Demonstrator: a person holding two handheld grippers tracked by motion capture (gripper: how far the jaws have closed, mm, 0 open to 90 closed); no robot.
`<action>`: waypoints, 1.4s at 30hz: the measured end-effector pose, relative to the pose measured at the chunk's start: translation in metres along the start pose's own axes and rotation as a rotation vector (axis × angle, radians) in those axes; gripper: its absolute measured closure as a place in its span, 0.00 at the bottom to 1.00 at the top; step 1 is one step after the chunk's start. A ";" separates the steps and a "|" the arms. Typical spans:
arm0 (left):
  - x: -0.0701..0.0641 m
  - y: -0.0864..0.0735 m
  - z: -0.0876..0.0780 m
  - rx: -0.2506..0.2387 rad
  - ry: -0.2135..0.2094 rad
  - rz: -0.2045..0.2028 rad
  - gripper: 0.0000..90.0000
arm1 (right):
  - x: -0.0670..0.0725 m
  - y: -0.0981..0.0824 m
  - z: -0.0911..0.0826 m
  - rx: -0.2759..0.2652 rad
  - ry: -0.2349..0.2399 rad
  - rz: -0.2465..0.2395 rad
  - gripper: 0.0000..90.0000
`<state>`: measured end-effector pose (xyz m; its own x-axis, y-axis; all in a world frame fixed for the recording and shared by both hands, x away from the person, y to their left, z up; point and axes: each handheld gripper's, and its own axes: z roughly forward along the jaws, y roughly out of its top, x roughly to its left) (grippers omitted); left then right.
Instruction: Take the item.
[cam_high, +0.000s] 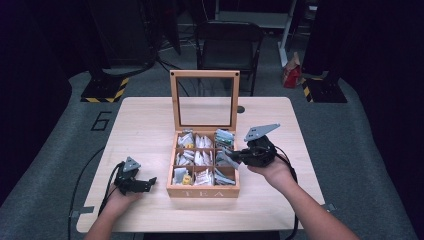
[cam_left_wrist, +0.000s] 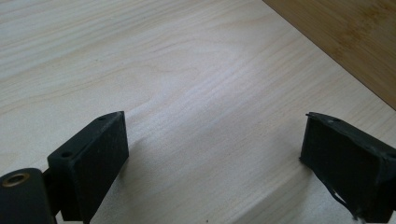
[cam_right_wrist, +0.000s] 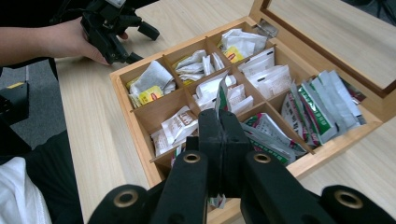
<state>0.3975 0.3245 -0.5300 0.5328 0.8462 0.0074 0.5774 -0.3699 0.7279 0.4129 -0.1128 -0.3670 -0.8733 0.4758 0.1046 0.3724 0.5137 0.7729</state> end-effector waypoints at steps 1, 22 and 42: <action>0.000 0.000 0.000 0.000 -0.002 -0.002 0.08 | -0.001 0.000 -0.001 -0.003 -0.002 0.000 1.00; 0.000 0.000 0.000 0.000 -0.001 0.001 0.08 | -0.018 -0.006 -0.023 -0.021 -0.063 0.026 1.00; 0.000 0.000 0.000 -0.002 -0.001 -0.003 0.08 | -0.032 -0.019 -0.039 -0.026 -0.135 0.044 1.00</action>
<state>0.3975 0.3242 -0.5303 0.5314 0.8471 0.0045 0.5777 -0.3663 0.7295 0.4217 -0.1657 -0.3604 -0.8054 0.5901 0.0550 0.3996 0.4721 0.7858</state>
